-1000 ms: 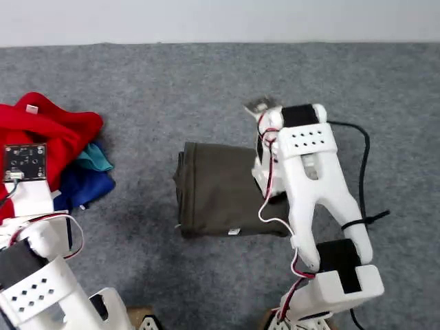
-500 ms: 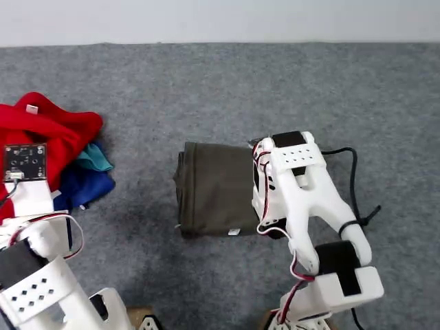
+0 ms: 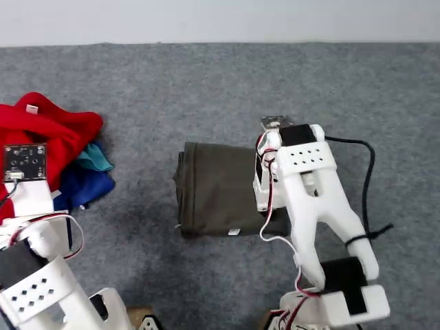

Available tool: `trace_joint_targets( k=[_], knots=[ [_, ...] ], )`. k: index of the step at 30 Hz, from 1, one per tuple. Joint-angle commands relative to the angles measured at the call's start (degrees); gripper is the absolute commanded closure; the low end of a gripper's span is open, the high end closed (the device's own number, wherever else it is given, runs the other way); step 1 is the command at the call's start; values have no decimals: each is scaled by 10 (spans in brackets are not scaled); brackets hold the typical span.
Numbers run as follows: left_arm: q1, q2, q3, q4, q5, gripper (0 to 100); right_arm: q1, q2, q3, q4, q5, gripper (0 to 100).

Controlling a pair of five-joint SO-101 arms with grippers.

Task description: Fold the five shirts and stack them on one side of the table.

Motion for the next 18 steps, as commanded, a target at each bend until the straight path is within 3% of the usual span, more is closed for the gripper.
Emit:
trace_joint_targets(
  k=[1,8,18],
  knots=[
    [-2,-9,-7,-11,6,984,-25,39,-32,-44,-18,693],
    [-2,-9,-7,-11,6,984,-38,143,-32,-131,-41,722],
    [-2,-9,-7,-11,6,984,-41,253,-32,-135,-43,849]
  ],
)
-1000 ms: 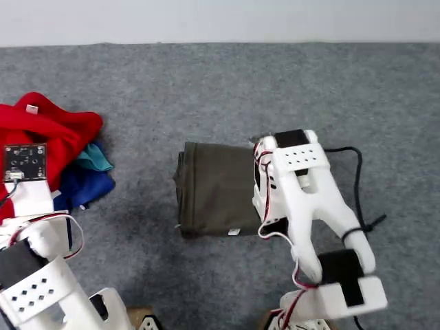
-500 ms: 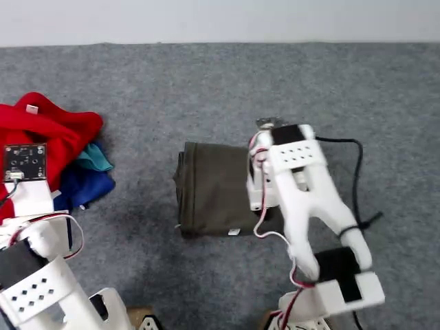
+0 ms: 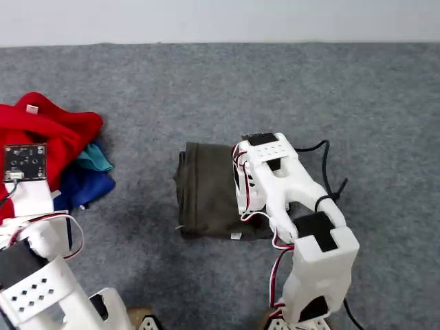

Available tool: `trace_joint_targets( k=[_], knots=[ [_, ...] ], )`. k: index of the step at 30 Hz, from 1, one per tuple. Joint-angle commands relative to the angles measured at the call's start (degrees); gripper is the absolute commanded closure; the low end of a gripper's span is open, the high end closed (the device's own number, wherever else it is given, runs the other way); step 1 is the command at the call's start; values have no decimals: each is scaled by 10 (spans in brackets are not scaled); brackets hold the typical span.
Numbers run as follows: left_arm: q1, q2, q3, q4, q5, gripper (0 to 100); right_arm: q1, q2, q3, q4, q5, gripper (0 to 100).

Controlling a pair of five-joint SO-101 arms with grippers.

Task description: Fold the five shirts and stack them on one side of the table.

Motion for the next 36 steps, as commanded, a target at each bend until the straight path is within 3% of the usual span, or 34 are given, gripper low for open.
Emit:
trace_joint_targets(
  k=[1,4,13,17,21,27,32,36],
  knots=[
    [-2,-9,-7,-11,6,984,-3,16,-6,-7,-2,876],
    [-2,-9,-7,-11,6,984,-2,15,-11,0,16,989],
    [-2,-9,-7,-10,4,984,6,-52,-18,80,91,989],
    [-2,-9,-7,-11,4,984,53,-115,-18,134,137,989],
    [-1,-9,-7,-11,4,984,143,-163,-21,153,286,990],
    [-1,-9,-7,-11,4,984,248,-175,-23,43,591,991],
    [-1,-9,-7,-9,4,984,263,-174,-45,-115,738,991],
    [-1,-9,-7,-9,4,984,230,-151,-45,-244,822,991]
  ],
)
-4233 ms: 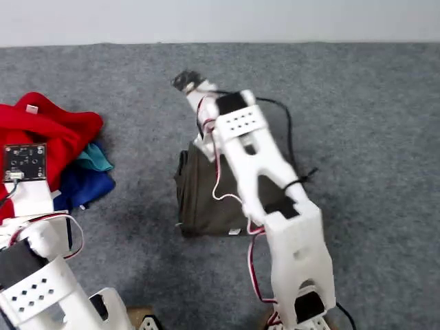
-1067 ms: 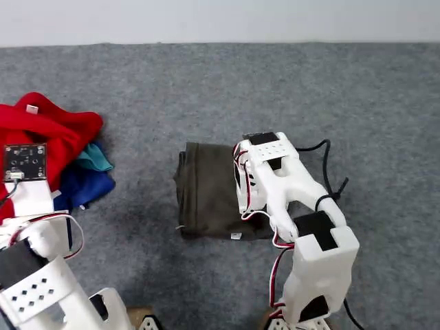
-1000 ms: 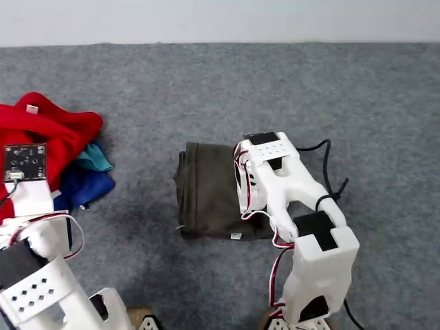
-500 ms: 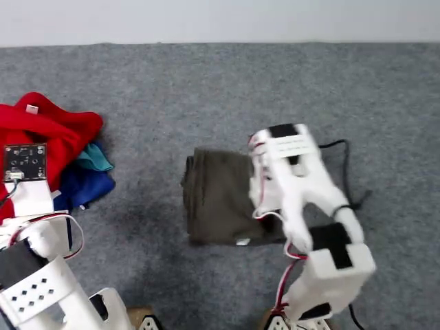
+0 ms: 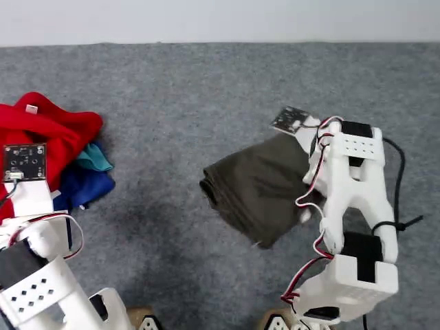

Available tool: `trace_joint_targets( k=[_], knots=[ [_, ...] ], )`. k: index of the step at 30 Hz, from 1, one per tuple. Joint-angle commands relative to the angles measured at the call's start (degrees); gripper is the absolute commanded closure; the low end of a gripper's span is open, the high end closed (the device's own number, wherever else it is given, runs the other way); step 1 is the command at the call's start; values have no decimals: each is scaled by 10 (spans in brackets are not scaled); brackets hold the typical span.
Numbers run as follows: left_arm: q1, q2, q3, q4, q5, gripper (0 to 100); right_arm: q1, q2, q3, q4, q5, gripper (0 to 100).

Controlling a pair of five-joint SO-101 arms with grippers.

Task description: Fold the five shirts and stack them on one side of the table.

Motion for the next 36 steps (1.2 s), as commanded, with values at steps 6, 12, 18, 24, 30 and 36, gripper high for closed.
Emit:
trace_joint_targets(
  k=[6,12,18,24,30,36],
  knots=[
    [-2,-9,-6,-9,4,984,-38,32,-39,-160,84,991],
    [-1,-9,7,-9,4,984,-7,18,-42,-119,56,854],
    [-3,-9,20,-9,4,984,0,-66,-41,-113,-213,788],
    [-3,-9,22,-13,3,984,-31,-159,-39,-7,-498,792],
    [-3,-5,24,-21,3,984,-81,-189,-39,109,-745,709],
    [-3,-8,49,-45,4,984,-130,-163,-28,125,-942,559]
  ],
)
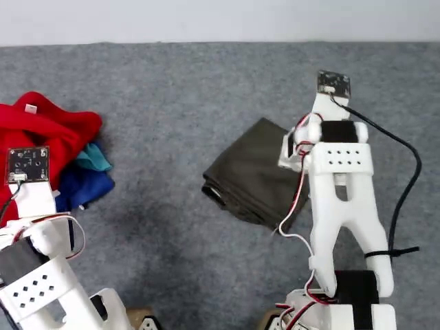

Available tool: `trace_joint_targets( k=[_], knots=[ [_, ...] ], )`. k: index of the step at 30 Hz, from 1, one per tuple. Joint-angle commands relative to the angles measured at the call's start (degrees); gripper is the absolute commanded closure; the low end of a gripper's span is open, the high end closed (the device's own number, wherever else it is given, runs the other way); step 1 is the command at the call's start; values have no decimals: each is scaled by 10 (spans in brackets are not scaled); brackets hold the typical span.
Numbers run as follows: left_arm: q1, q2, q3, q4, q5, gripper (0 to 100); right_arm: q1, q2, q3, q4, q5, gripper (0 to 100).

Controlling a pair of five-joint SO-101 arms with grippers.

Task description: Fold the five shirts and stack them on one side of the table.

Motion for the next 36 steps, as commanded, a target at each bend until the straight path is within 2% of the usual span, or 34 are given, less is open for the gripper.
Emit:
trace_joint_targets(
  k=[1,6,14,18,21,27,30,36],
  knots=[
    [-3,-8,-1,-15,4,984,-23,7,-27,1,-107,540],
    [-3,-6,0,-15,4,984,-14,98,-26,-44,-182,530],
    [-3,-5,0,-15,4,984,-11,251,-30,-146,-228,531],
    [-3,-5,0,-15,4,984,-15,298,-31,-166,-233,545],
    [-3,-7,0,-15,4,984,-13,317,-31,-166,-230,646],
    [-3,-7,0,-15,4,984,-2,330,-31,-160,-229,989],
    [-3,-7,0,-15,4,984,4,326,-28,-157,-225,960],
    [-3,-6,0,-15,4,984,40,311,-55,-115,-121,991]
  ],
)
